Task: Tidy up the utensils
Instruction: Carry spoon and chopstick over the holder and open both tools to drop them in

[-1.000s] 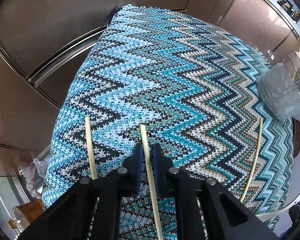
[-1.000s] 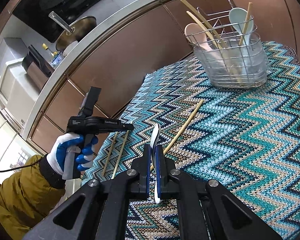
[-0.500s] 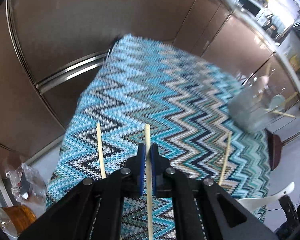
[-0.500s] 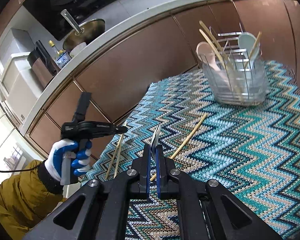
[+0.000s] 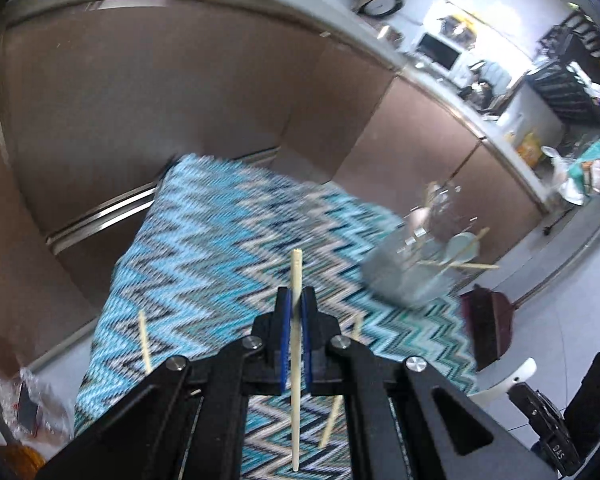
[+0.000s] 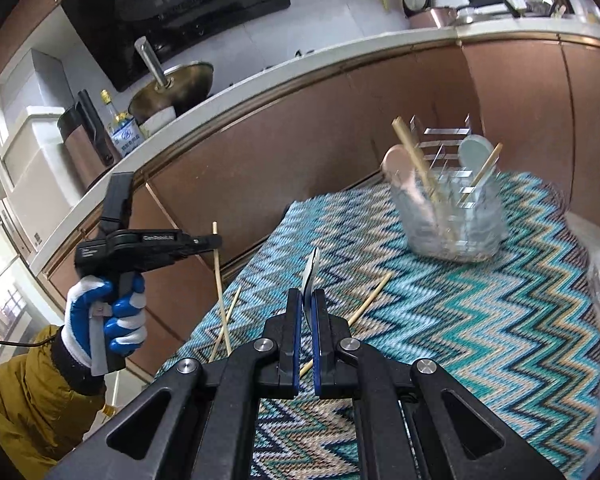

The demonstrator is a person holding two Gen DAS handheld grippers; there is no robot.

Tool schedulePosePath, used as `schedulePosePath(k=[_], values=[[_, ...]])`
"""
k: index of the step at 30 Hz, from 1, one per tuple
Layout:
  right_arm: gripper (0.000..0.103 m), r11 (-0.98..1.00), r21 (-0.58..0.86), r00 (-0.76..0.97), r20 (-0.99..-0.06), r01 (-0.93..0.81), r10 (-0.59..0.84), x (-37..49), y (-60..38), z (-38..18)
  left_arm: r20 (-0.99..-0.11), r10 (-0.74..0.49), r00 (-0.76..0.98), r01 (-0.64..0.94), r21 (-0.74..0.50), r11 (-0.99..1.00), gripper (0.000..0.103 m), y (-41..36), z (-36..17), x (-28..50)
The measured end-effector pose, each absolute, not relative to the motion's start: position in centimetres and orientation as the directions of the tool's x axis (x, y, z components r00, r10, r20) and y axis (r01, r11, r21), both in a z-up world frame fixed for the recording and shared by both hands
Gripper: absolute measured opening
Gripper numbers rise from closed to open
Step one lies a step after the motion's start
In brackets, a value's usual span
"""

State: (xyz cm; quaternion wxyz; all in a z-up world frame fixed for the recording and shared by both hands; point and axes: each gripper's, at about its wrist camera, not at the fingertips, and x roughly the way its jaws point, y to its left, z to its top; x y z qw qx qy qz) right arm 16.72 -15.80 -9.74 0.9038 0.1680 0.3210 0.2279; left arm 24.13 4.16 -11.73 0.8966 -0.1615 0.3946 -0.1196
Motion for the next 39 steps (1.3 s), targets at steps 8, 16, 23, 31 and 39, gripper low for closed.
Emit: schedulePosePath(k=[8, 16, 23, 31, 39], values=[[0.005, 0.88, 0.387, 0.779, -0.448, -0.274, 0.44, 18.8, -19.9, -4.6, -0.526, -0.438, 0.729, 0.231, -0.413, 0.881, 0.004, -0.7, -3.9, 26.6], [0.004, 0.91, 0.33, 0.844, -0.385, -0.251, 0.373, 23.8, -22.3, -0.4, -0.388, -0.487, 0.783, 0.324, -0.413, 0.851, 0.004, -5.7, 2.4, 30.9], [0.004, 0.922, 0.305, 0.86, -0.376, -0.237, 0.345, 29.2, -22.9, -0.6, -0.339, -0.446, 0.828, 0.316, -0.375, 0.872, 0.004, -10.6, 2.0, 35.2], [0.004, 0.944, 0.27, 0.856, -0.425, -0.191, 0.295, 32.9, -23.1, -5.1, -0.373, -0.407, 0.834, 0.272, -0.364, 0.891, 0.004, -14.2, -4.1, 39.1], [0.007, 0.936, 0.324, 0.832, -0.476, -0.136, 0.286, 32.5, -23.5, -9.3, -0.423, -0.392, 0.817, 0.262, -0.333, 0.906, 0.006, -14.9, -8.6, 39.5]])
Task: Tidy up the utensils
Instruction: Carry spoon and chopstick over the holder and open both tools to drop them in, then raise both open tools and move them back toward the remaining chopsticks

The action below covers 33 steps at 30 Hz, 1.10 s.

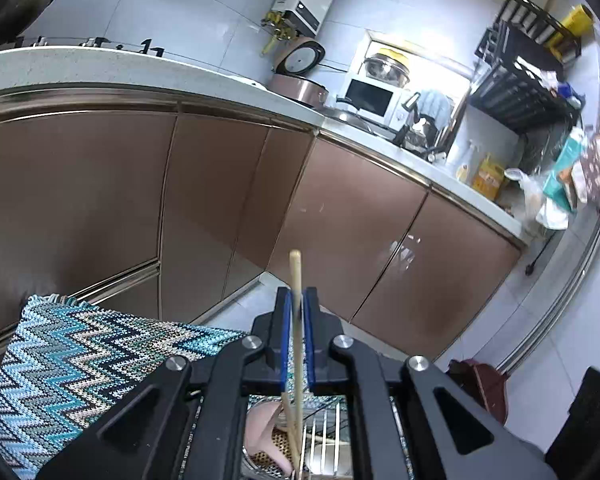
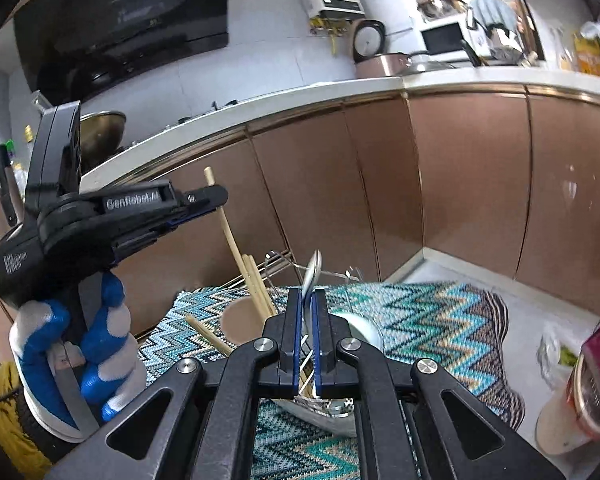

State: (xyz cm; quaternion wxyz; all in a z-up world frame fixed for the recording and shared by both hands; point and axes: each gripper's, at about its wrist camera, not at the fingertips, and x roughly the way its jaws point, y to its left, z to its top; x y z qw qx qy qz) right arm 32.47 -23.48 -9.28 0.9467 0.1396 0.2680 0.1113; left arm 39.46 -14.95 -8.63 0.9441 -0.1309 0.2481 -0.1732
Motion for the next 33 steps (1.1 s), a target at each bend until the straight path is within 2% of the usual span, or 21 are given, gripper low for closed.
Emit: schedulePosePath(k=[3, 5, 6, 8, 10, 11, 14, 16, 17, 19, 22, 33], values=[[0.009, 0.938, 0.327, 0.846, -0.462, -0.118, 0.268, 31.4, -23.6, -8.7, -0.424, -0.385, 0.82, 0.262, -0.319, 0.911, 0.012, -14.6, -8.3, 38.6], [0.013, 0.942, 0.318, 0.854, -0.454, -0.108, 0.252, 30.5, -23.6, -8.0, -0.416, -0.384, 0.824, 0.265, -0.316, 0.911, 0.026, -14.1, -7.6, 37.6], [0.016, 0.943, 0.315, 0.86, -0.448, -0.105, 0.245, 30.0, -23.6, -7.6, -0.409, -0.385, 0.828, 0.267, -0.316, 0.91, 0.028, -13.8, -7.1, 36.9], [0.027, 0.945, 0.313, 0.877, -0.425, -0.089, 0.224, 28.4, -23.6, -6.4, -0.399, -0.382, 0.834, 0.271, -0.308, 0.912, 0.029, -13.3, -6.1, 35.5], [0.043, 0.946, 0.315, 0.89, -0.406, -0.077, 0.207, 26.9, -23.8, -5.5, -0.384, -0.379, 0.842, 0.274, -0.301, 0.913, 0.032, -12.4, -5.0, 33.8], [0.045, 0.946, 0.316, 0.896, -0.395, -0.073, 0.201, 26.1, -23.8, -5.1, -0.375, -0.379, 0.846, 0.277, -0.298, 0.914, 0.035, -12.0, -4.5, 32.9], [0.061, 0.947, 0.318, 0.914, -0.367, -0.053, 0.174, 23.2, -23.7, -3.9, -0.34, -0.376, 0.862, 0.286, -0.286, 0.915, 0.039, -10.5, -3.0, 29.9], [0.078, 0.949, 0.313, 0.924, -0.352, -0.031, 0.146, 21.3, -23.6, -3.1, -0.312, -0.361, 0.879, 0.288, -0.258, 0.922, 0.041, -9.5, -1.9, 27.6], [0.081, 0.949, 0.313, 0.929, -0.343, -0.024, 0.137, 20.4, -23.6, -2.7, -0.305, -0.353, 0.884, 0.286, -0.243, 0.927, 0.042, -9.2, -1.5, 26.7], [0.094, 0.95, 0.311, 0.939, -0.323, -0.012, 0.117, 18.4, -23.3, -2.0, -0.298, -0.35, 0.888, 0.294, -0.217, 0.931, 0.042, -8.5, -0.7, 24.6], [0.103, 0.952, 0.305, 0.951, -0.295, 0.004, 0.09, 15.9, -22.8, -0.9, -0.295, -0.366, 0.883, 0.312, -0.214, 0.926, 0.042, -7.5, 0.2, 21.8], [0.103, 0.952, 0.304, 0.98, -0.195, 0.028, 0.034, 8.0, -21.3, 2.0, -0.317, -0.353, 0.88, 0.298, -0.209, 0.931, 0.043, -4.6, 1.4, 14.0]])
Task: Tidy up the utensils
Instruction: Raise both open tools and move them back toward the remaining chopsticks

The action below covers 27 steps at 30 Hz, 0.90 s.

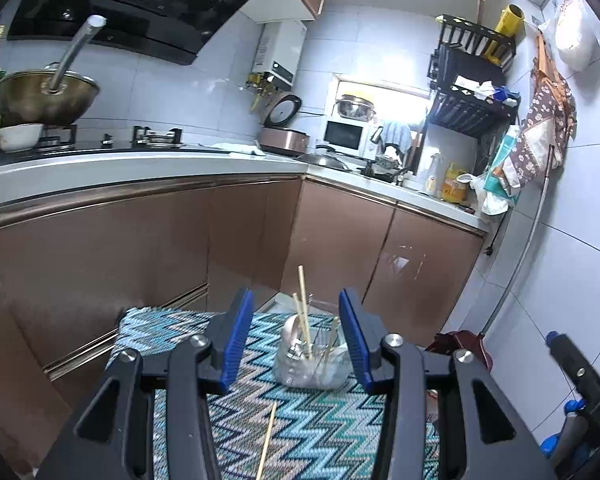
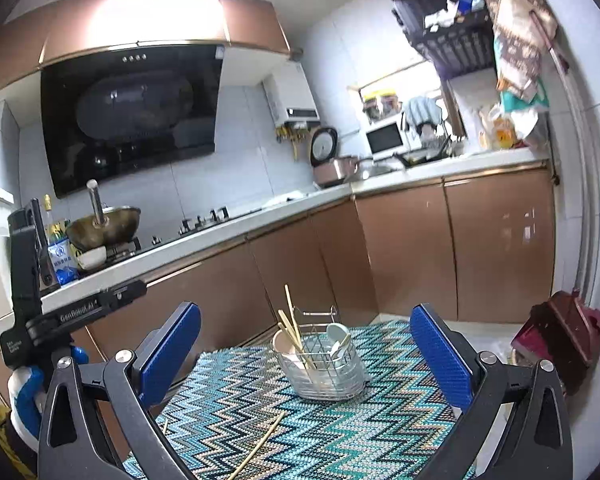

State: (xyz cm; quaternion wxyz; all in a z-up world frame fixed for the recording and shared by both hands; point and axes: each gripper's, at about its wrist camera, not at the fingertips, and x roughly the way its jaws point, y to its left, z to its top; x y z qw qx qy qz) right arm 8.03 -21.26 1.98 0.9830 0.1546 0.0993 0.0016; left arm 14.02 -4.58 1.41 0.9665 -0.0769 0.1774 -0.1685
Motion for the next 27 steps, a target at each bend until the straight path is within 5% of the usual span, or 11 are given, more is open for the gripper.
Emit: schedulePosePath(k=[14, 27], values=[[0.103, 0.956, 0.29, 0.992, -0.101, -0.039, 0.071, 2.8, -18.3, 4.2, -0.296, -0.319, 0.9, 0.262, -0.217, 0.94, 0.061, 1.6, 2.4, 7.7], [0.103, 0.947, 0.297, 0.981, -0.107, -0.122, 0.16, 2.6, -15.7, 3.4, -0.299, -0.196, 0.934, 0.13, -0.228, 0.965, 0.062, 6.2, 0.9, 4.7]])
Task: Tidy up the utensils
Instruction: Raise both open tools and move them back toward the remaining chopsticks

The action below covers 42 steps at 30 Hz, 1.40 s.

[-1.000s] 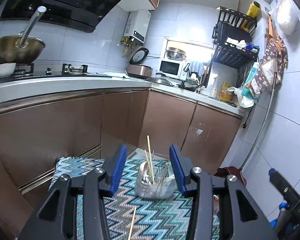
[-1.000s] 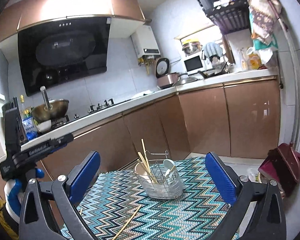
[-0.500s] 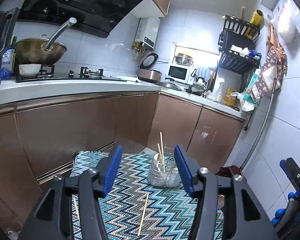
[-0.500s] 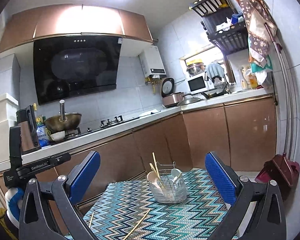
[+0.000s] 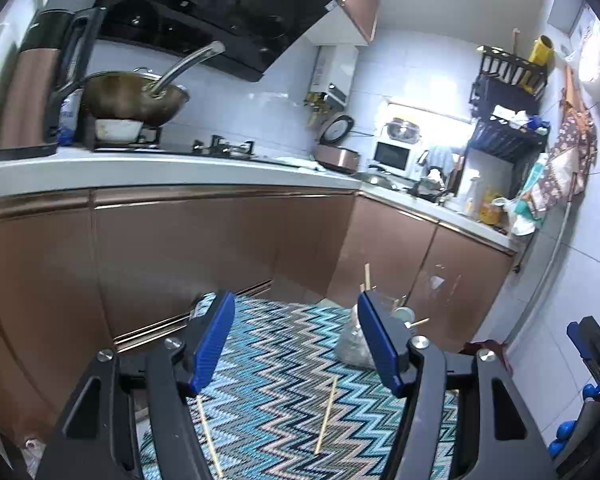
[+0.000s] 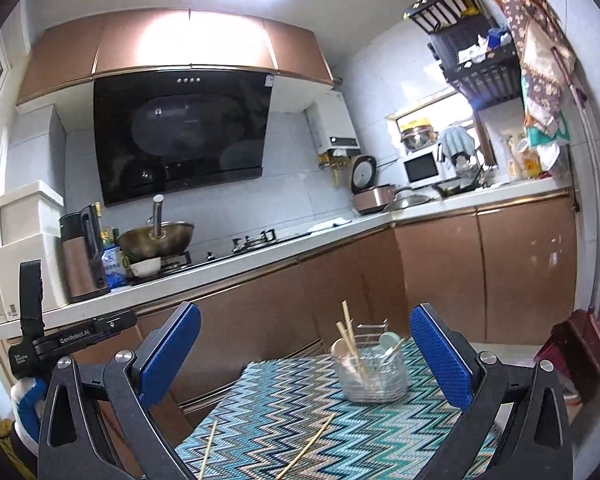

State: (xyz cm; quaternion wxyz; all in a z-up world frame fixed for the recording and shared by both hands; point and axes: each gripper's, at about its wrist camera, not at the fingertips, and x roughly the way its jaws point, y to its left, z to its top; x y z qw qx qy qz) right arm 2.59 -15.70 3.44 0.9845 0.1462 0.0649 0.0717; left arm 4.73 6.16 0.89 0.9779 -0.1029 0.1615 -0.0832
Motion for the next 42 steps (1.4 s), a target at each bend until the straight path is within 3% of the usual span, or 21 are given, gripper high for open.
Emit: schedulePosePath(k=[12, 21, 42], values=[[0.103, 0.944, 0.312, 0.965, -0.198, -0.104, 0.172, 2.6, -14.6, 0.7, -0.371, -0.126, 0.92, 0.059, -0.187, 0.981, 0.062, 5.9, -3.9, 2.3], [0.103, 0.93, 0.359, 0.951, -0.253, -0.08, 0.18, 3.3, -16.0, -1.2, -0.457, -0.128, 0.88, 0.033, -0.211, 0.977, 0.062, 6.2, -6.9, 3.4], [0.103, 0.901, 0.433, 0.902, -0.393, 0.01, 0.179, 7.1, -19.4, -7.5, -0.616, -0.055, 0.786, -0.03, -0.128, 0.991, 0.062, 3.5, -12.8, 7.4]])
